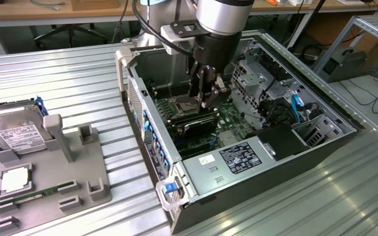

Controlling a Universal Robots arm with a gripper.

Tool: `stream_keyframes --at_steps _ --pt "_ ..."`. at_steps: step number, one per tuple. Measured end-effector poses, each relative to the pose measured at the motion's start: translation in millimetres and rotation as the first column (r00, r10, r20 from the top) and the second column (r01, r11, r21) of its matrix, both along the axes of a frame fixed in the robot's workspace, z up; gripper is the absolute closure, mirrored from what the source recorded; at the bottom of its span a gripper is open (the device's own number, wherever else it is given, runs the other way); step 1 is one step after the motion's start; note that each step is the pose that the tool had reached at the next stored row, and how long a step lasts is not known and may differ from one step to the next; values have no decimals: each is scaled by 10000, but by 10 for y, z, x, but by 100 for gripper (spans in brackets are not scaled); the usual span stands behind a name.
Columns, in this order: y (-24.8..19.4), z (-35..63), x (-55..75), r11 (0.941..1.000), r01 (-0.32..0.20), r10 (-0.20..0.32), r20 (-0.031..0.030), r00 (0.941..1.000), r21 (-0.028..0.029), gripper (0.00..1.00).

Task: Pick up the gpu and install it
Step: 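Press down on the gpu until it lock into place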

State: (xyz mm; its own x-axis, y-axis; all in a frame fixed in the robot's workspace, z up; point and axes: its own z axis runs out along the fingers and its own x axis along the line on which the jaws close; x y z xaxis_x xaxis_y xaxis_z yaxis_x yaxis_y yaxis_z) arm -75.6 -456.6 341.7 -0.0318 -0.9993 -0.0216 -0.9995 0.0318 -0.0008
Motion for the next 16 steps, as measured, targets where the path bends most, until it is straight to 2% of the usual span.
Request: stream_keyframes --at_steps 12,13,15,16 --pt "0 0 0 10000 0 0 0 10000 0 49" --pt "0 0 0 10000 0 0 0 10000 0 62" --pt "0 0 0 10000 0 0 0 10000 0 74" --pt "0 0 0 10000 1 -1 0 10000 0 86"
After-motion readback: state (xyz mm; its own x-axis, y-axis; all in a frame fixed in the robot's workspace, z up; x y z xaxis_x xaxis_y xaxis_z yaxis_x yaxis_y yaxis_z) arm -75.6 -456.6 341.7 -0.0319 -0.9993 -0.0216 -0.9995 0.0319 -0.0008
